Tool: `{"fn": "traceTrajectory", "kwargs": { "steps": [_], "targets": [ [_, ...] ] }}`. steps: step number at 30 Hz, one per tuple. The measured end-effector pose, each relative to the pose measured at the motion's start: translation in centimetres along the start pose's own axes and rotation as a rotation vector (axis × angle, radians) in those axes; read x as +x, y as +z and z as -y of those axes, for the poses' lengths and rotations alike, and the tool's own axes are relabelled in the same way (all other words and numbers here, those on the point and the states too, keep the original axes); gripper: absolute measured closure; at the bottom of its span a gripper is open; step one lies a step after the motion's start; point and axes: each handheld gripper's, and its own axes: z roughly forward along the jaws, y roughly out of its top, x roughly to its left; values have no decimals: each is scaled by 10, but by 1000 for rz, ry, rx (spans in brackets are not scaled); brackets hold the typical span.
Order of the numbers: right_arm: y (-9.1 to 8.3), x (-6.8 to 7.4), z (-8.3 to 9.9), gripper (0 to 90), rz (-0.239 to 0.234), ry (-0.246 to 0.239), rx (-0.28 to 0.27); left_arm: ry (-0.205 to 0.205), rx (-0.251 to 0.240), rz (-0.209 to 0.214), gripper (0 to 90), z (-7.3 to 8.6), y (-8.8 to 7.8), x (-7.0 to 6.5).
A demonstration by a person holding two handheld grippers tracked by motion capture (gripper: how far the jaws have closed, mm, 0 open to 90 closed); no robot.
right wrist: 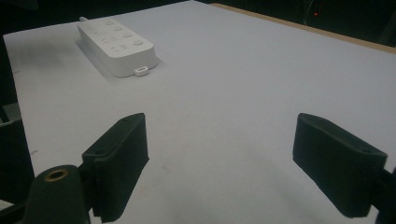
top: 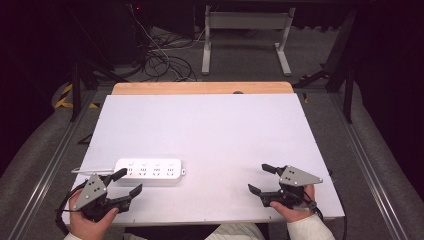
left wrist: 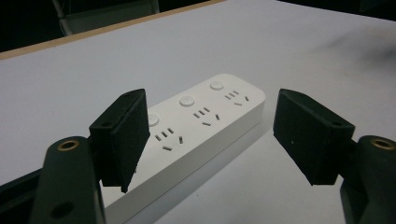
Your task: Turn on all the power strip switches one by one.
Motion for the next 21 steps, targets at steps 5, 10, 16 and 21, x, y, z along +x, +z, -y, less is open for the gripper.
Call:
{"fn": "traceTrajectory", "kwargs": {
  "steps": [5,10,16,21],
  "targets": [
    [0,0,0,188,1,-2,0,-7,0,1,274,-1,-1,1],
    [1,0,0,197,-3,-4,9,-5,9,5,279,-3,-3,1],
    [2,0,1,216,-10,0,19,-9,19,23,318,-6,-3,-1],
    [3,0,2,239,-26,2,26,1,31,13,333,-7,-4,0]
  ]
}}
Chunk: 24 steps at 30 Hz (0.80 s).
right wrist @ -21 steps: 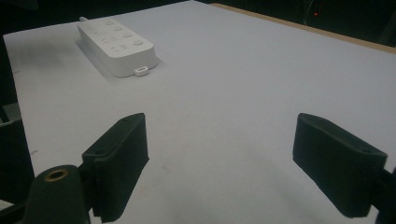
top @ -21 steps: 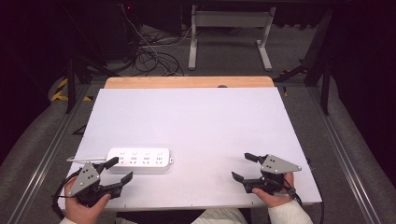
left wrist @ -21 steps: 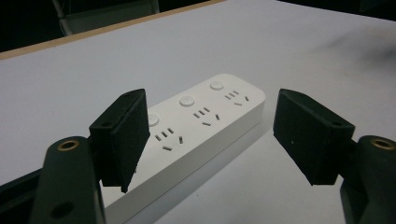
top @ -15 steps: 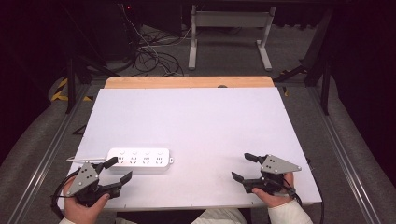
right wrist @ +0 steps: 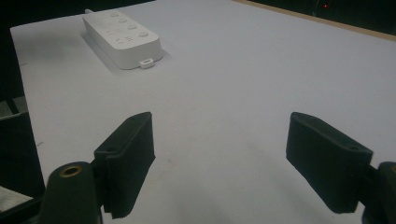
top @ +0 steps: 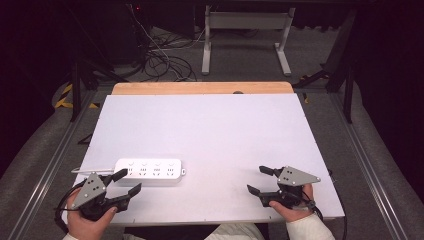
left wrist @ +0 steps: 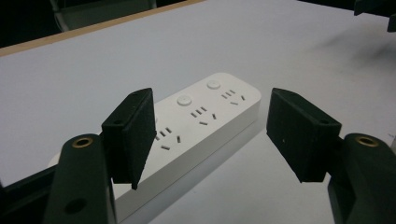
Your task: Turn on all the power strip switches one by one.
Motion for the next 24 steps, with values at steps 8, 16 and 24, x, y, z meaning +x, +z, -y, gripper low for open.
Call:
{"fn": "traceTrajectory", "kwargs": {
  "steps": [8,16,24],
  "targets": [
    [0,0,0,256,-6,4,-1,-35,18,21,401,-8,-6,4],
    [1,0,1,259,-12,5,3,-30,52,34,438,-17,-7,13],
    [2,0,1,266,-17,4,10,-35,63,41,460,-26,-8,18]
  ]
}}
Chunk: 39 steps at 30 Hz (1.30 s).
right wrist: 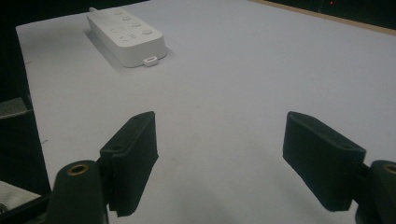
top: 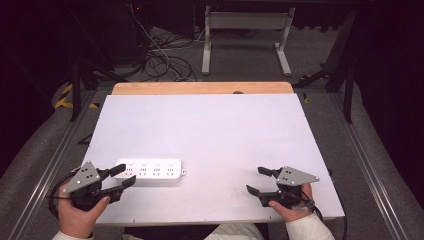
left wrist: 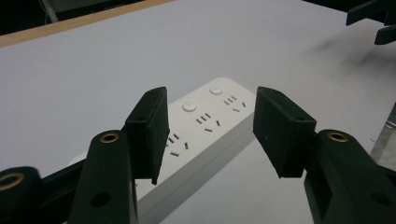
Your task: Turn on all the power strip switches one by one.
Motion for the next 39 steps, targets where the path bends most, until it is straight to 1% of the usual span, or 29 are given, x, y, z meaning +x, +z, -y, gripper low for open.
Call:
{"fn": "traceTrajectory", "kwargs": {
  "steps": [3,4,6,8,10,11,12,13,19,20,21,22,24,26,27,28,29,30,31,32,33,34,35,36,38,39],
  "targets": [
    [0,0,0,266,-2,2,1,4,6,-2,461,-3,0,3],
    [0,0,0,266,-2,3,1,-2,6,-2,462,-6,0,5],
    [1,0,0,266,-3,4,1,0,5,-3,463,-7,0,6],
    [1,0,0,266,-4,4,3,-9,2,-4,464,-9,0,8],
    [1,0,0,266,-6,5,3,-7,2,-6,465,-11,-1,10],
    [1,0,0,266,-5,4,3,-15,-1,-6,465,-12,0,10],
    [1,0,0,266,-5,5,3,-7,4,-5,465,-13,-1,12],
    [1,0,0,266,-5,5,3,-11,0,-7,465,-13,0,12],
    [1,0,0,267,-7,3,2,-16,14,-6,464,-17,2,16],
    [1,0,0,267,-6,3,2,-11,18,-8,464,-18,2,17],
    [1,0,0,267,-6,3,2,-27,18,-9,465,-18,2,17],
    [1,0,0,267,-6,3,1,-17,21,-11,467,-19,2,19],
    [1,0,0,267,-6,2,1,-28,24,-12,475,-19,3,20],
    [1,0,0,267,-5,2,2,-26,37,-14,479,-21,4,22],
    [1,0,0,267,-5,1,2,-27,40,-15,507,-21,4,23],
    [1,0,0,267,-5,1,2,-30,48,-16,507,-22,4,23],
    [1,0,0,267,-5,-1,0,-24,55,-19,538,-22,5,24],
    [1,0,0,267,-5,-1,0,-23,63,-24,538,-23,5,25],
    [1,0,0,268,-5,-2,-1,-13,71,-29,589,-23,6,26],
    [1,0,0,268,-5,-2,-1,-9,82,-32,589,-24,6,27],
    [1,0,0,268,-5,-3,1,-12,87,-38,619,-24,7,27],
    [1,0,0,268,-5,-4,1,-5,97,-43,691,-25,7,29],
    [1,0,0,268,-5,-3,1,-16,109,-48,729,-26,9,30],
    [1,0,0,267,-5,-3,1,-16,109,-48,762,-26,9,30],
    [1,0,0,268,-6,-4,1,-16,125,-63,828,-27,10,33],
    [1,0,0,268,-6,-4,1,-22,131,-69,828,-28,10,34]
  ]
}}
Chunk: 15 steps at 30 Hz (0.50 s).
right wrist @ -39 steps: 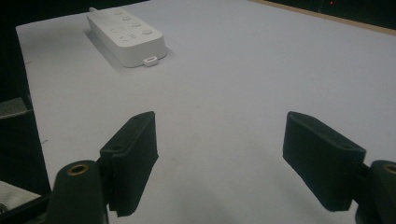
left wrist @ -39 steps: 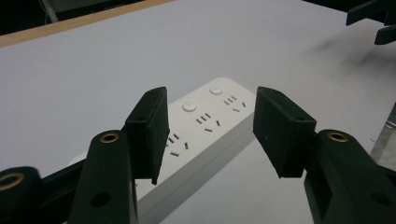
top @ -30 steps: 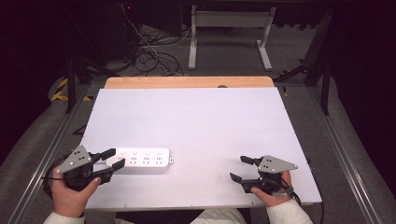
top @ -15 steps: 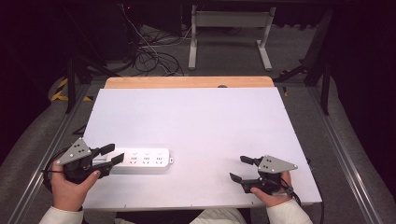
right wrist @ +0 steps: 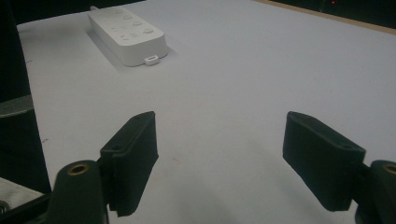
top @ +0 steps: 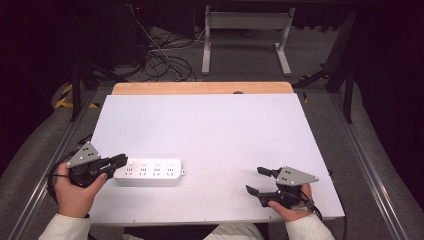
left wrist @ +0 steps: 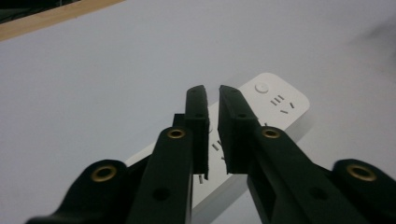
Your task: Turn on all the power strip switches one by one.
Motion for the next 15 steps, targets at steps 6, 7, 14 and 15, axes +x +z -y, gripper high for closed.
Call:
{"fn": "traceTrajectory", "kwargs": {
  "steps": [6,7,14,15],
  "targets": [
    [0,0,0,268,-1,-1,-1,-21,59,-11,899,-2,5,7],
    [0,0,0,268,-1,0,-2,-19,69,-19,899,-3,6,8],
    [0,0,0,268,-1,-1,0,-56,137,-45,900,0,17,19],
    [0,0,0,267,-2,-1,1,-56,137,-45,900,0,17,19]
  ]
}}
